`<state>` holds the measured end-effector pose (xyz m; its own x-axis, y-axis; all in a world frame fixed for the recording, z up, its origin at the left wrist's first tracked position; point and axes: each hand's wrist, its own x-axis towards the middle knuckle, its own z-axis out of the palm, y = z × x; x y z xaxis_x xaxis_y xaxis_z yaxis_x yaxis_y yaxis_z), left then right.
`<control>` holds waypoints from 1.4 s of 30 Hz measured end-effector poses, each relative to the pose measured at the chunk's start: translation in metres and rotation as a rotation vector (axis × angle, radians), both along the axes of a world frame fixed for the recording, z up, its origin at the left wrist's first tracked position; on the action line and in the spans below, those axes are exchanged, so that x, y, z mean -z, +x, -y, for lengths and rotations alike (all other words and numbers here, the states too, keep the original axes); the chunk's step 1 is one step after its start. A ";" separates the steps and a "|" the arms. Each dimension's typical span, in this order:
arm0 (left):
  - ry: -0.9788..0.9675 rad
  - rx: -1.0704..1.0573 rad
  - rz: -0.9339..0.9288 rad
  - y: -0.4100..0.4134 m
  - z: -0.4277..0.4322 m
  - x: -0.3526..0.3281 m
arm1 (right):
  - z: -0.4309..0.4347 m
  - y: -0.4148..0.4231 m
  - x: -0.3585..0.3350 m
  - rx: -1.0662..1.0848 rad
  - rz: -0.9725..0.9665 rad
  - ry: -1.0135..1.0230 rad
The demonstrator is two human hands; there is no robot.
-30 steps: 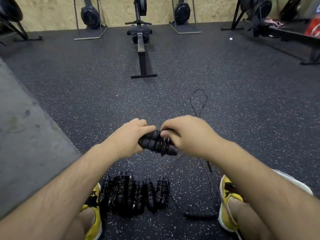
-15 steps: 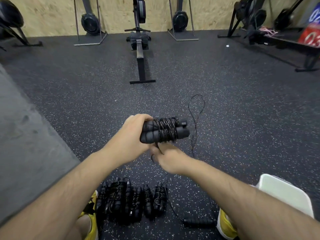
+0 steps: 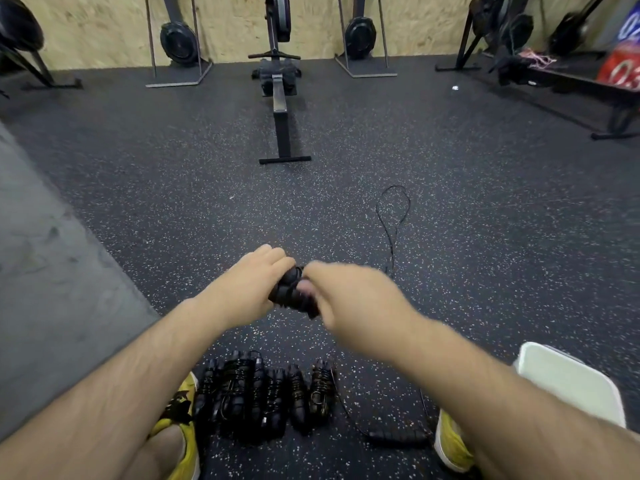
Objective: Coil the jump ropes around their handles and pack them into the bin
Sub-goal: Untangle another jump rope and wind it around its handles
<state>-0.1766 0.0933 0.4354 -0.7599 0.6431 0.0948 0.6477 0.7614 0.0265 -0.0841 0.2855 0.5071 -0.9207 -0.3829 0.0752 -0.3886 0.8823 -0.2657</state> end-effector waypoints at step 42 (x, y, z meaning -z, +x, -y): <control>1.208 -0.302 0.660 0.062 -0.053 -0.056 | -0.033 -0.052 0.022 0.175 0.293 -0.877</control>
